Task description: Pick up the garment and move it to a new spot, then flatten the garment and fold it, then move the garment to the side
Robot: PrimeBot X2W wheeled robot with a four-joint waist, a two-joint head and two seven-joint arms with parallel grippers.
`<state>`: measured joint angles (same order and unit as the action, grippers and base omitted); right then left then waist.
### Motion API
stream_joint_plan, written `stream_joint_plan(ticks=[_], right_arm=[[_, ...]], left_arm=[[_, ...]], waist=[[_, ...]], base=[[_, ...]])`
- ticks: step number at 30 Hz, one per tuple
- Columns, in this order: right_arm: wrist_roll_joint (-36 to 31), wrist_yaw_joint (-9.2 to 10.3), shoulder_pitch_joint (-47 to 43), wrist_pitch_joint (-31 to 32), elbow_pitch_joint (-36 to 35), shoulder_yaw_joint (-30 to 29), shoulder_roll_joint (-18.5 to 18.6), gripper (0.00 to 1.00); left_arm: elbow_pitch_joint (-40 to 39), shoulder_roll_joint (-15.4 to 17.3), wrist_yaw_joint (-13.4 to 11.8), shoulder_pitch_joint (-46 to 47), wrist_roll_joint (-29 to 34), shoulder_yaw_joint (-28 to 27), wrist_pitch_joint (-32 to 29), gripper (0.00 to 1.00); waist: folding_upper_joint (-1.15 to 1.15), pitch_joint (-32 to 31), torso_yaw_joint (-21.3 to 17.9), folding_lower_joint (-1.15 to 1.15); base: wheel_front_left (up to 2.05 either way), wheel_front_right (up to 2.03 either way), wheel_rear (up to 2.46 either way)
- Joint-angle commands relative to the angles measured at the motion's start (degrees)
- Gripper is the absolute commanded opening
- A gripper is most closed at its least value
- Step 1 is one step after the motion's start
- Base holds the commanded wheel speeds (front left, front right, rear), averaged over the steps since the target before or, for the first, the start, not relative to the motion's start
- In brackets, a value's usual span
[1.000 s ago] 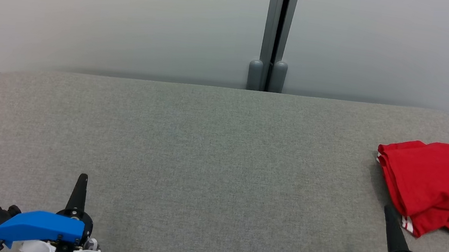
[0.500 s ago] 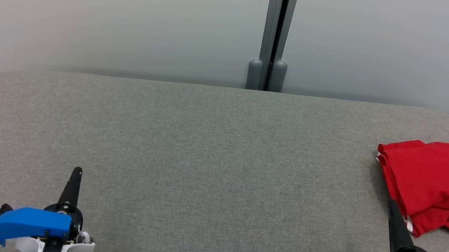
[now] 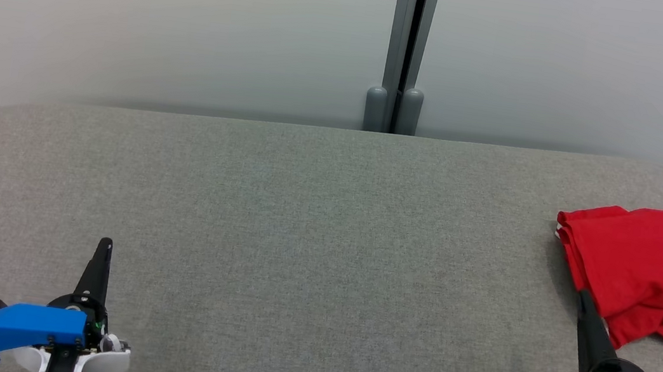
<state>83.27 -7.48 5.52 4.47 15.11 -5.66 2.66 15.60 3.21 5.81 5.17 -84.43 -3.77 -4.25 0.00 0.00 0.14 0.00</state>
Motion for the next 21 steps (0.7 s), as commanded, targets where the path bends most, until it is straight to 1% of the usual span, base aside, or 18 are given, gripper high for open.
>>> stream_joint_plan(ticks=[1, 21], right_arm=[[1.1, -0.02, 0.7, 0.2, -0.6, -0.2, 0.3, 0.00], [8.9, -0.02, 1.1, 2.2, -1.2, -1.0, 0.4, 0.00]], left_arm=[[-0.5, -0.1, 0.4, 1.2, -1.0, -0.7, -0.3, 0.00], [-1.7, -0.4, 2.0, 1.3, -7.8, -2.9, -2.4, 0.00]], waist=[[0.00, 0.0, 0.0, 0.00], [0.00, 0.2, -0.1, 0.00]], base=[[0.00, 0.00, 0.00], [0.00, 0.00, 0.00]])
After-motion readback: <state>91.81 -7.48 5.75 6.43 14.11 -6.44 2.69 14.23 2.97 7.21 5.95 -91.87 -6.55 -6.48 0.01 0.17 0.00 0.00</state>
